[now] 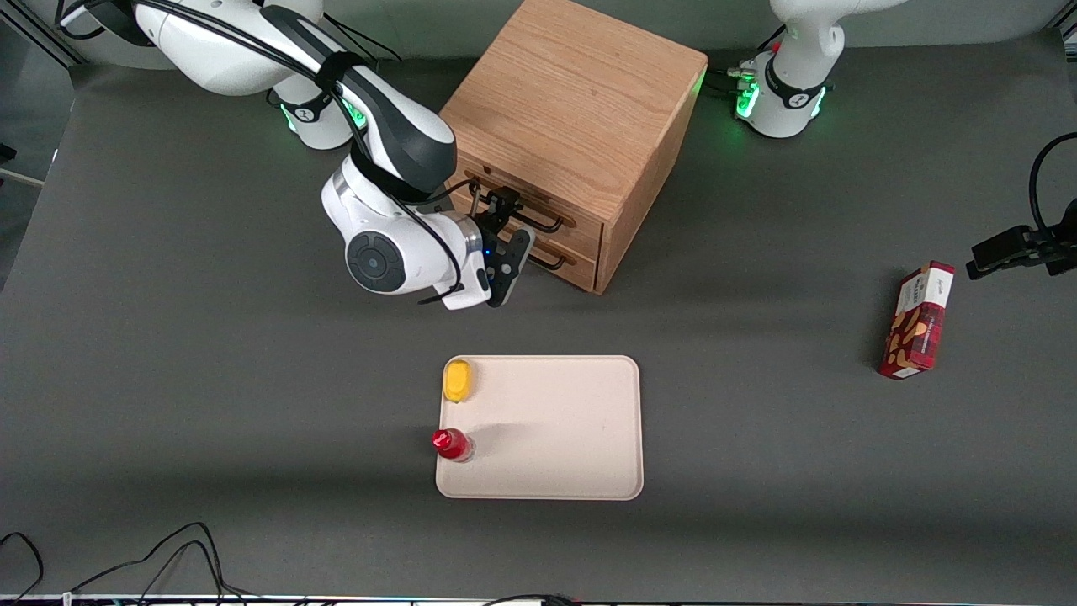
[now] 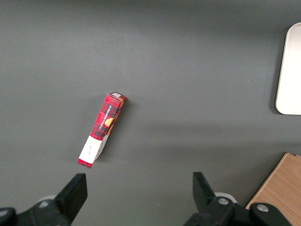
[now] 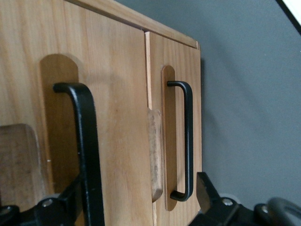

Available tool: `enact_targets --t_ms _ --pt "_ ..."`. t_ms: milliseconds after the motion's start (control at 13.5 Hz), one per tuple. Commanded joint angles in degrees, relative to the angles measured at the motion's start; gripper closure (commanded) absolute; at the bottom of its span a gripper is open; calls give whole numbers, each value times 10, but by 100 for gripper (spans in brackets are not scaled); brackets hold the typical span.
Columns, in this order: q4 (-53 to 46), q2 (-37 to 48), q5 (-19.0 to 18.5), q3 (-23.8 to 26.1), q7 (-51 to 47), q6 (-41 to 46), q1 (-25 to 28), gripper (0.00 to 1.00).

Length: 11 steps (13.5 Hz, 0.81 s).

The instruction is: Open upper drawer

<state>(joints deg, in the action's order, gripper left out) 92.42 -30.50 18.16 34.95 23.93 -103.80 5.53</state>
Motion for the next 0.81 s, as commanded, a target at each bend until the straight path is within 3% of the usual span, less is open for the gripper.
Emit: enact_targets --t_ms 0,741 --pt "9 6 -12 6 -10 -16 -7 0" --pt "-94 -54 -44 -60 -6 -4 -19 0"
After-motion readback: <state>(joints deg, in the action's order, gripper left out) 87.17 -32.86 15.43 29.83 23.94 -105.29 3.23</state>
